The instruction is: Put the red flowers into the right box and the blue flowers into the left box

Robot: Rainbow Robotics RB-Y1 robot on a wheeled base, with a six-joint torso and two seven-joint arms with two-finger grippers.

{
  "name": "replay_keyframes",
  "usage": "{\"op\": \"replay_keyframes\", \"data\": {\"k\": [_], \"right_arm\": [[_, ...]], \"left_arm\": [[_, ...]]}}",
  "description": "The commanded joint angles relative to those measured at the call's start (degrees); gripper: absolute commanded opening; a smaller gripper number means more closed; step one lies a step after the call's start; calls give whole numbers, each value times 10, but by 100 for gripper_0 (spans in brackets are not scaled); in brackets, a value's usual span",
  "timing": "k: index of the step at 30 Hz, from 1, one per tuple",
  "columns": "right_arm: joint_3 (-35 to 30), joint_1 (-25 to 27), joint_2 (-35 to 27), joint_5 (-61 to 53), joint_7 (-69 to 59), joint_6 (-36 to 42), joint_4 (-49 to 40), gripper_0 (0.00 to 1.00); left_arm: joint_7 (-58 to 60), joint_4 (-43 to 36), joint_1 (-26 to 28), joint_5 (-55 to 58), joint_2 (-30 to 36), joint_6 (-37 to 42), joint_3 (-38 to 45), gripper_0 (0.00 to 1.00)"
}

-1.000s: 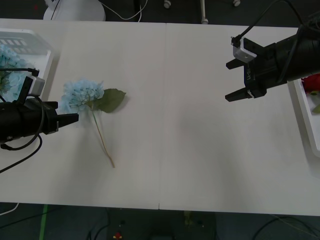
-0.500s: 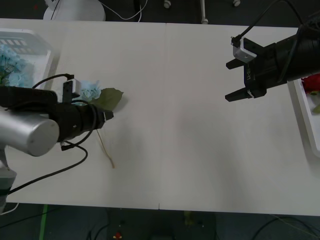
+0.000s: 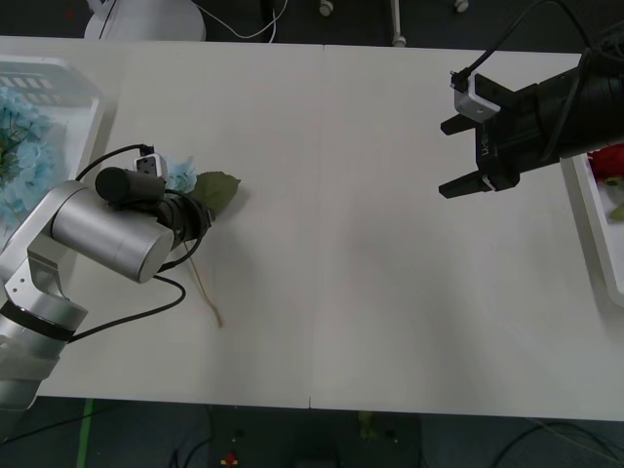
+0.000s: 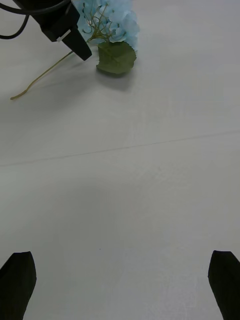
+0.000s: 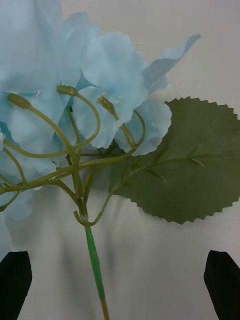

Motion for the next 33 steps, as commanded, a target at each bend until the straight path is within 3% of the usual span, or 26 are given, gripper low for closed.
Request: {"op": "replay_keyframes", "data": {"k": [1,4,5,7,8,10,23,27,33], "right_arm": [[2,0,-25,-1,3,-5,-14,100],[2,0,-25,-1,3,-5,-14,100],[2,0,-25,-1,3,-5,-14,100],[2,0,-25,-1,3,-5,-14,100],[2,0,-25,-1,3,-5,-14,100],[2,0,-25,-1,3,-5,-14,100],[2,0,-25,-1,3,-5,-14,100],[2,0,-25,-1,3,-5,-14,100],[2,0,-25,-1,3,-5,-14,100]], "left_arm": [[-11,22,-17,-11,3,-24,4,100],[-17,41,-17,-14,-2,-37,-1,100],[-19,45,-17,-18,-3,-40,-3,92],[-21,46,-17,-26,-4,-40,-5,58],[-23,46,-17,-26,-4,-40,-5,30],[-25,46,-17,-26,-5,-41,-5,0],[-33,22,-17,-25,-5,-31,6,0],[-35,-33,-26,-6,-5,25,33,0],[-41,-94,-80,39,-3,120,118,0]]}}
